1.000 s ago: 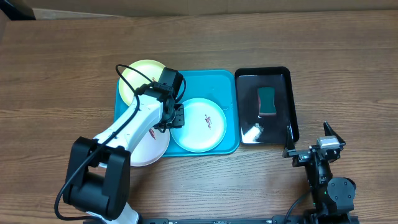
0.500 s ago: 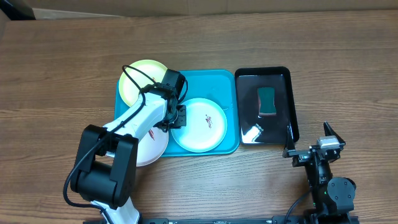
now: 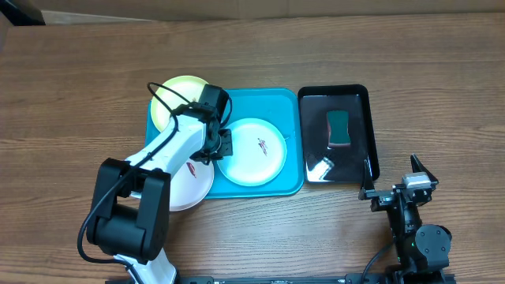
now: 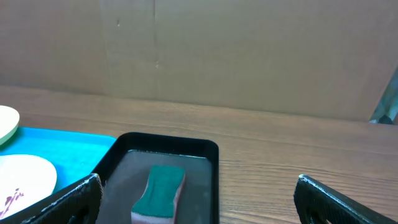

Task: Clean dirty plates on tray and stack at the side
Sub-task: 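Hold the light blue plate rim steady with the left gripper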

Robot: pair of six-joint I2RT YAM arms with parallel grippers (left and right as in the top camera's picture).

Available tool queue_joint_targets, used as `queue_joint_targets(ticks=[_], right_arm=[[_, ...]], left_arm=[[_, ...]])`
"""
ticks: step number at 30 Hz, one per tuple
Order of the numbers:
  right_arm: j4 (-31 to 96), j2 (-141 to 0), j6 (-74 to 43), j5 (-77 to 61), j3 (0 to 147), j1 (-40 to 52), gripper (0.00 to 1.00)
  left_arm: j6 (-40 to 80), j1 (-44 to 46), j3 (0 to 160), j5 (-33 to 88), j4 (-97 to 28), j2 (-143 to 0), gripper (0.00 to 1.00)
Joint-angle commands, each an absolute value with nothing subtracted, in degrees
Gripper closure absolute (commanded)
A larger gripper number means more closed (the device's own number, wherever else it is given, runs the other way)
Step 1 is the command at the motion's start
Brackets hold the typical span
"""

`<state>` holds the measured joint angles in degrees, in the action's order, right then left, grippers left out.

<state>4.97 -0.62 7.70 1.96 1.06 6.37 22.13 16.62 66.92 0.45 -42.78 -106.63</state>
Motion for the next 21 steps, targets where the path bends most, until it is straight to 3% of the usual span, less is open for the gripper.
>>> queue_joint_targets(ticks=[1, 21], right_arm=[[4.60, -0.16, 7.44, 2.70, 0.45, 6.20, 0.00], [4.60, -0.16, 7.44, 2.70, 0.45, 6.20, 0.00]], left_arm=[[23.11, 16.25, 68.16, 1.58, -42.30, -107.13, 0.96], [23.16, 16.29, 68.14, 5.63, -40.42, -107.15, 0.96]])
